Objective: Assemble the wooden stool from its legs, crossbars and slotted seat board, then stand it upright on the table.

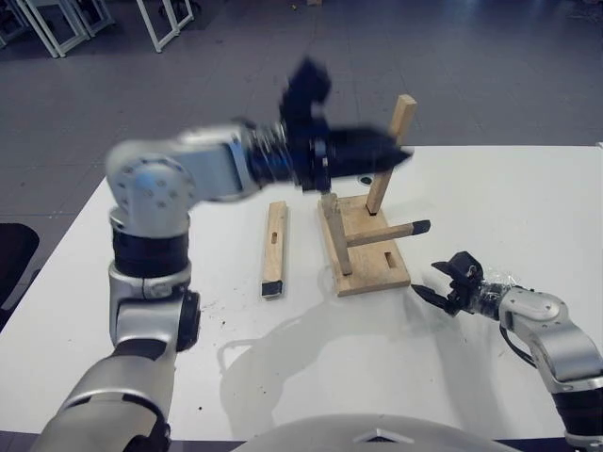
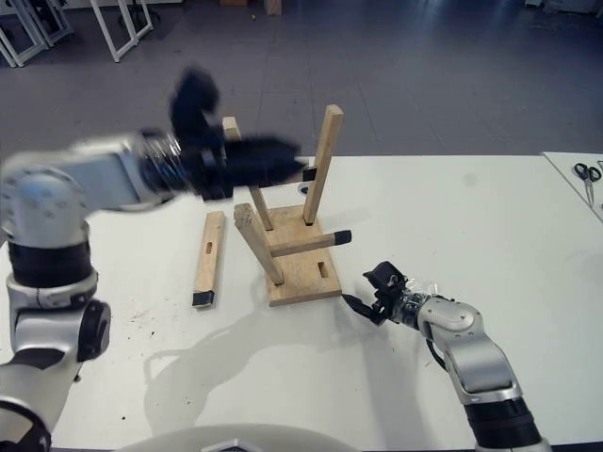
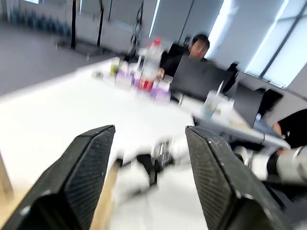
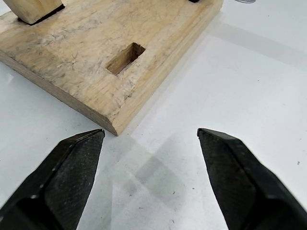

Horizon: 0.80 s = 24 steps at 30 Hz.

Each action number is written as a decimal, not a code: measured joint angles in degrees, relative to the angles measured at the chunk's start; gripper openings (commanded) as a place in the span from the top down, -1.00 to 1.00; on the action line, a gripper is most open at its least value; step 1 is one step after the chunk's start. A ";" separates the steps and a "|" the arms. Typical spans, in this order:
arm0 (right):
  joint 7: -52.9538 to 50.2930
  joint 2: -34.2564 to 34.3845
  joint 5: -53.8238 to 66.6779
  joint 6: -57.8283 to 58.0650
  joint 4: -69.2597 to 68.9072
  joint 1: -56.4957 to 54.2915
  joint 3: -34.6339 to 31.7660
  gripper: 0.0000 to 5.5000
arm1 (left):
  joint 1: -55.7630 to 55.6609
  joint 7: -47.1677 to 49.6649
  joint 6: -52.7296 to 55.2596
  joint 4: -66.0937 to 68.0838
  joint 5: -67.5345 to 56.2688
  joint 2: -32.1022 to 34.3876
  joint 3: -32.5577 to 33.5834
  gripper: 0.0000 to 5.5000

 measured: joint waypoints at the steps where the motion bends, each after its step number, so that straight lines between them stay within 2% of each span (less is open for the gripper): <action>1: -0.23 0.17 -0.03 -0.02 0.03 -0.04 0.13 -0.30 | 0.75 -1.73 -1.37 -0.53 1.54 2.14 -1.57 0.02; 4: -0.84 0.36 -0.43 -0.13 0.07 0.13 0.14 -0.30 | 1.32 -4.82 -5.61 0.85 5.68 4.20 -3.88 0.02; 9: -1.53 0.89 -0.60 -0.14 0.17 0.61 0.08 -0.30 | -4.54 -4.85 -7.82 12.81 12.51 -0.38 -4.76 0.02; 13: -1.57 0.98 -0.89 -0.14 0.56 0.59 0.11 -0.30 | -14.44 -6.54 -12.80 17.31 13.50 -0.65 2.22 0.02; 16: -1.57 1.09 -0.98 -0.14 0.63 0.62 0.18 -0.30 | -19.30 -8.39 -15.49 19.50 15.32 1.62 5.69 0.02; 19: -1.56 1.20 -1.05 -0.14 0.68 0.48 0.44 -0.30 | -18.07 -8.36 -15.39 18.84 16.31 3.11 7.95 0.02; 24: -3.67 2.36 -1.35 -0.30 1.93 -0.73 -0.54 -0.30 | -2.09 -2.70 -17.21 9.17 20.72 4.89 10.53 0.02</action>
